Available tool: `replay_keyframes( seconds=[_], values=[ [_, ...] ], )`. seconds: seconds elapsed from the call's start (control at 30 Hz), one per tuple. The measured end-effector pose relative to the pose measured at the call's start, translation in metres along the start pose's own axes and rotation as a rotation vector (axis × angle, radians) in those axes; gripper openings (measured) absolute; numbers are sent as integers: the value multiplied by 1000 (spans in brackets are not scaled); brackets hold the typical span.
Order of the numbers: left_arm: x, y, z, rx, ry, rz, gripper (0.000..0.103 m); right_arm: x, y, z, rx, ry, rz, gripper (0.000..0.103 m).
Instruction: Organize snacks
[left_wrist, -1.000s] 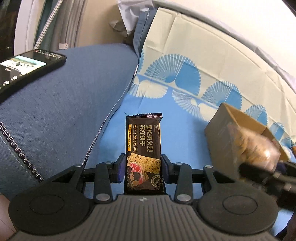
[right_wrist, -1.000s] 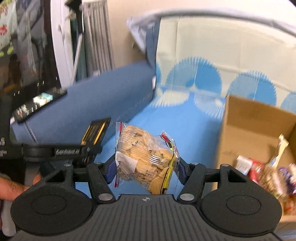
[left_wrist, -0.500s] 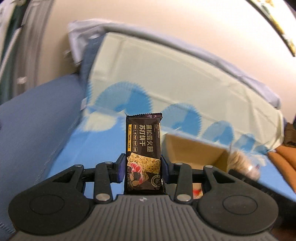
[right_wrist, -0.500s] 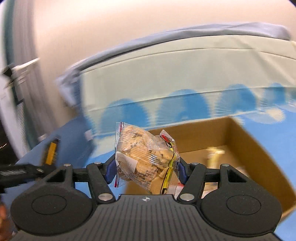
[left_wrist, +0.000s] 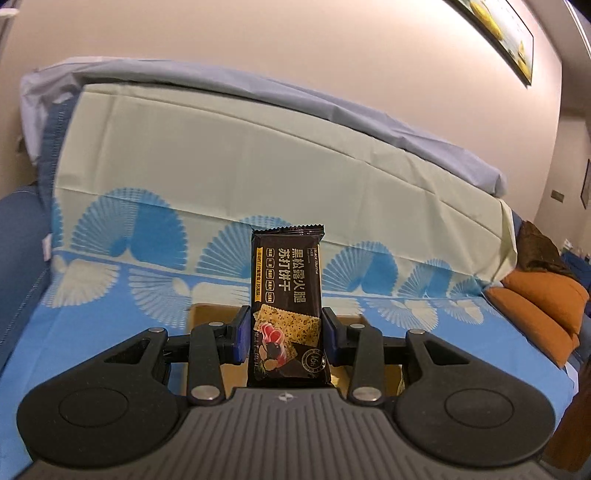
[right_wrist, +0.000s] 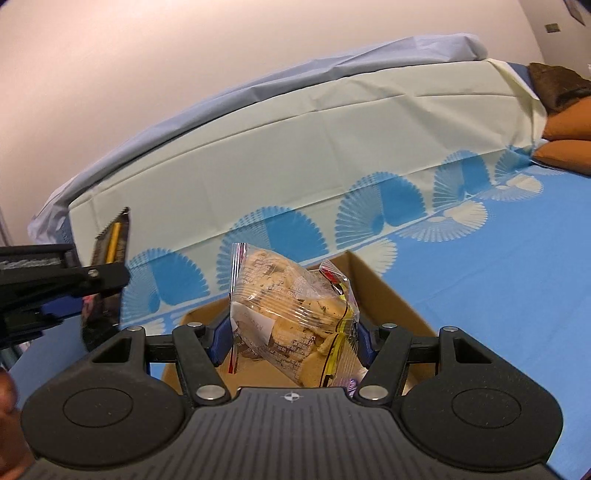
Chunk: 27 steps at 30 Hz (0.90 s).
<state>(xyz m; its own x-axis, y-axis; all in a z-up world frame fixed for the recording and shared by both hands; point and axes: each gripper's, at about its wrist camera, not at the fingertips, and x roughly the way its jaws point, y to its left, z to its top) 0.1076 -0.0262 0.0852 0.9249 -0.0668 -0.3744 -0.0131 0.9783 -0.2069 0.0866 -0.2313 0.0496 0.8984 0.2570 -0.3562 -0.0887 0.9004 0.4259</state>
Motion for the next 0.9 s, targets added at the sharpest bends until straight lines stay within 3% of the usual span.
replay_keyframes(
  seconds=[0.27, 0.33, 0.37, 0.4, 0.43, 0.47, 0.7, 0.9],
  values=[
    [26, -15, 9, 42, 27, -10, 43, 4, -15, 4, 41, -2, -33, 65],
    [23, -15, 13, 37, 36, -7, 48, 10, -15, 4, 39, 33, -10, 68],
    [18, -13, 15, 32, 30, -9, 56, 12, -14, 3, 36, 56, -2, 70],
    [11, -10, 17, 25, 20, -11, 67, 14, -12, 2, 30, 70, -2, 81],
    [2, -6, 18, 17, 5, -11, 71, 15, -10, 0, 20, 80, -4, 89],
    [-8, -4, 18, 13, -7, -10, 76, 15, -7, 0, 7, 83, -3, 91],
    [-77, 22, -3, 0, -25, -2, 85, 6, -2, 0, -34, 87, 20, 102],
    [-119, 31, -41, 29, -18, 44, 85, -14, -6, 2, -69, 94, -9, 102]
  ],
)
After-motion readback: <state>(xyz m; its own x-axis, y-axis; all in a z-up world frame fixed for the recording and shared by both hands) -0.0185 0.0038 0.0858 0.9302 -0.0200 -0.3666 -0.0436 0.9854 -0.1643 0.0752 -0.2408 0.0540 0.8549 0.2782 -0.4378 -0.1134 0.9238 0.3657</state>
